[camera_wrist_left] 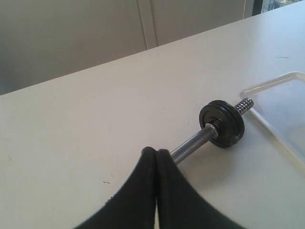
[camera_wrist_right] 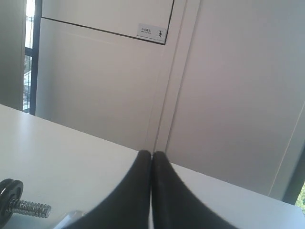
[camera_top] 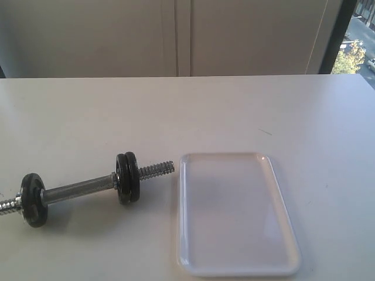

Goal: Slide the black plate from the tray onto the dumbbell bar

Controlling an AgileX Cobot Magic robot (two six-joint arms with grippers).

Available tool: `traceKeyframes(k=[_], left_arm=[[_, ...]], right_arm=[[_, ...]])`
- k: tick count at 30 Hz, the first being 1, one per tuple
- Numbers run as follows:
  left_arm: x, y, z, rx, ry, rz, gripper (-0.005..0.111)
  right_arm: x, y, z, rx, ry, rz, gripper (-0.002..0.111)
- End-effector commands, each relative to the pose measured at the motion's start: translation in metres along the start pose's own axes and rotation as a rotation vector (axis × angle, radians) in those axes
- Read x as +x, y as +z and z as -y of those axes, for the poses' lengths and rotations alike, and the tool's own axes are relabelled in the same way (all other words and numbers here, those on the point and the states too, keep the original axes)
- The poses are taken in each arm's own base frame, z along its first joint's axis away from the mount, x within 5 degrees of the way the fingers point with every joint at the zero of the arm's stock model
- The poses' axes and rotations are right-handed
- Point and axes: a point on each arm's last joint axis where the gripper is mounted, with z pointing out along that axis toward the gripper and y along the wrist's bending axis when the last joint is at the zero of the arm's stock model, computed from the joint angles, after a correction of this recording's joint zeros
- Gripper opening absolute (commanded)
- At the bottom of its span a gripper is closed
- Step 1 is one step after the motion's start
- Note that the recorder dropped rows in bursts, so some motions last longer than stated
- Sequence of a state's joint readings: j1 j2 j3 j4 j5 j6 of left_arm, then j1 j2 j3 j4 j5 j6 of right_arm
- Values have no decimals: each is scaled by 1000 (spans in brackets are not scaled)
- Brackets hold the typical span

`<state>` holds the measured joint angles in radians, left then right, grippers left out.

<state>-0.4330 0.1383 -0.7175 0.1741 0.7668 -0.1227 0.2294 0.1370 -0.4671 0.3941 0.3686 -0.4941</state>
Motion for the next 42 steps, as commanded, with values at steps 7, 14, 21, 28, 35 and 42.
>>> traceKeyframes(k=[7,14,21,28,35,42], left_arm=[[2,-1,1,5,-20,-2,0],[2,-1,1,5,-20,-2,0],[2,0,1,2,-18,-3,0],[11,15,17,-16,-274,-15,0],[28,51,7,-226,-426,177,0],[79,73,7,-274,-394,206,0]], right_arm=[[0,-1,0,3,1,11,0],[0,-1,0,3,1,11,0],[0,-1,0,3,1,11,0],[0,-1,0,3,1,11,0],[0,-1,0,3,1,11,0],[0,-1,0,3,1,11,0]])
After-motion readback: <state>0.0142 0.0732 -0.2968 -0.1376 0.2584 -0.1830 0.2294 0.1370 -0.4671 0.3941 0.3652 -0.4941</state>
